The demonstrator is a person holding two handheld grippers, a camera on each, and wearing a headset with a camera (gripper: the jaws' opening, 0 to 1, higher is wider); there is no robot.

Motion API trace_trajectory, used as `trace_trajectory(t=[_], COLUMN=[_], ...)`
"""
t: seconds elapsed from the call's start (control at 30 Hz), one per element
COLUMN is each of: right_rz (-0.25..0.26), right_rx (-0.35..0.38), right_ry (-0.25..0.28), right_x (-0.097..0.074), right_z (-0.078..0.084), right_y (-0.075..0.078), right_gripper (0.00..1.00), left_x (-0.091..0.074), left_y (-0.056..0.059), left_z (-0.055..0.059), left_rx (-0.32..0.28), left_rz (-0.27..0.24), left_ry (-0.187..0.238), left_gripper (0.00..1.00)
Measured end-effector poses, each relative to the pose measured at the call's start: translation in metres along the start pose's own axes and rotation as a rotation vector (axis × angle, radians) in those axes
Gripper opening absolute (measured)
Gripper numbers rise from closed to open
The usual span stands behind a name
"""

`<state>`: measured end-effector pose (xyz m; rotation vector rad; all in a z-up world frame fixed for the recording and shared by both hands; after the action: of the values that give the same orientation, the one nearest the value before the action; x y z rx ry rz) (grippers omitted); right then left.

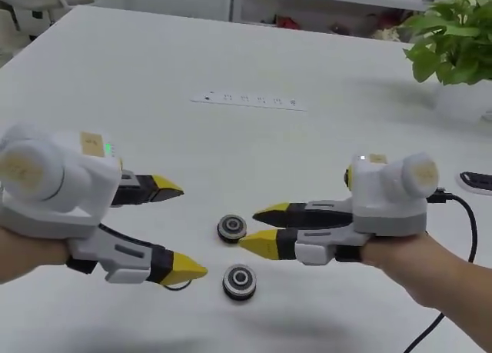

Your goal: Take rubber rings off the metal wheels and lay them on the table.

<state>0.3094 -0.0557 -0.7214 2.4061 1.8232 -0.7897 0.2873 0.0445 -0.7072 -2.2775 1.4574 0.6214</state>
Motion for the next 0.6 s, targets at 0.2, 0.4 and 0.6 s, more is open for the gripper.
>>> trace_trajectory(t=[0.2,0.4,0.6], right_rz=[0.001,0.001,-0.003], right_rx=[-0.019,-0.035,-0.046], right_ry=[-0.013,-0.027,-0.045], right_x=[-0.001,-0.003,-0.004], right_z=[0.007,0.015,0.025], right_y=[-0.001,-0.001,-0.001], right_gripper=[0.33,0.34,0.34], left_x=[0.008,0.016,0.023], left_y=[0.001,0.005,0.008], left_z=[-0.001,0.001,0.002], left_rx=[-0.007,-0.008,-0.006], left_rz=[0.014,0.031,0.048], left_ry=[0.0,-0.011,-0.018], left_gripper=[0.67,0.66,0.64])
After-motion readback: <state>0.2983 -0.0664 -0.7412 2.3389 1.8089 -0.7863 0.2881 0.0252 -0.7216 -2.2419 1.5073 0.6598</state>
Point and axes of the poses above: the centre of the closed fingertips' face, and the gripper's own axes: x roughly forward along the fingers, y roughly to its right, z roughly out of its underside, the point moved 3 cm from there along -x, roughly backward along the fingers, and after that the axes turned 3 degrees about -y, right-handed, at the moved point
